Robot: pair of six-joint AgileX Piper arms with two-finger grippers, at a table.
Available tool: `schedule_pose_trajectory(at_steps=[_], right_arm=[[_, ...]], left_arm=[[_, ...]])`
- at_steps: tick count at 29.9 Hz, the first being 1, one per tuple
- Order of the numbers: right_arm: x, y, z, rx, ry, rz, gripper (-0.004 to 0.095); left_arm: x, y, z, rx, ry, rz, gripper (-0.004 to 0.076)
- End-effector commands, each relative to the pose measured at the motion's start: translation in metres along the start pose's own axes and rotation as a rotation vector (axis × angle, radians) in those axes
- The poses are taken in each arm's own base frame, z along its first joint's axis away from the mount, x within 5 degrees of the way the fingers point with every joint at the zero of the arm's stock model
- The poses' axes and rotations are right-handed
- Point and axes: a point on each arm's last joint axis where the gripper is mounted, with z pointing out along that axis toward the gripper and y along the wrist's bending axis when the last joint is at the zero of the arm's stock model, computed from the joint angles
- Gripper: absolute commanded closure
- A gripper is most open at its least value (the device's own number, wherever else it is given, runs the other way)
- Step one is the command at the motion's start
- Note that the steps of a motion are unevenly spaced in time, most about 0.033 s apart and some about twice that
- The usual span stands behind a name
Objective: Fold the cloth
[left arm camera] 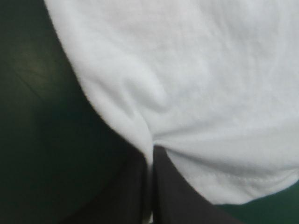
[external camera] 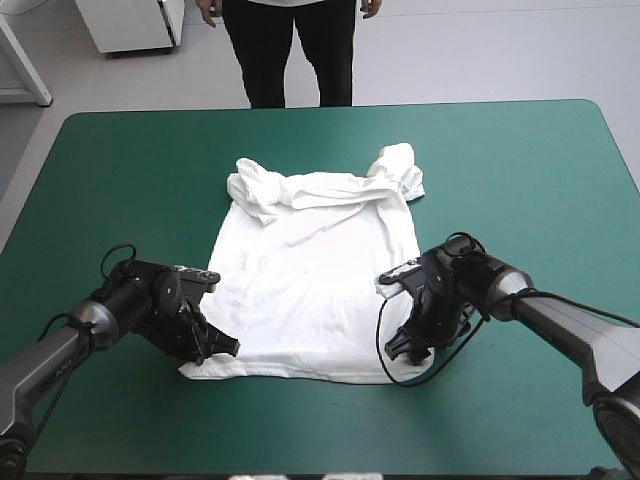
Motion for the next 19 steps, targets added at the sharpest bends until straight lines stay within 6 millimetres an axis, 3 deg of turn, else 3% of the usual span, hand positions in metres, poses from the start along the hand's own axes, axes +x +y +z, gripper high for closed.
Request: schedule_pose_trajectory(at_steps=[1,7,13,16,19], right_arm=[[-0.003,0.003,0.007,-0.029,0.027,0.011,0.0499],[0.0,0.01,0.013,-0.12,0.051,-0.02,0.0926],[0.001,0.012,0.007,-0.134,0.037,-0.008,0.0921],[0.005,0.012,-0.013,-0.12,-0.03,0.01,0.0921],[0.009,0.011,-0.043,-0.089,-0.116,0.021,0.0921]], left_arm=[[-0.005,-0.002,0.032,0.017,-0.01,-0.022,0.0734],[-0.005,-0.002,0.032,0.018,-0.012,-0.024,0.0734],[-0.006,-0.007,0.022,0.071,0.02,0.015,0.0734],[-0.008,-0.012,-0.004,0.104,-0.037,0.042,0.0734],[-0.006,-0.015,-0.048,0.116,-0.18,0.068,0.0734]])
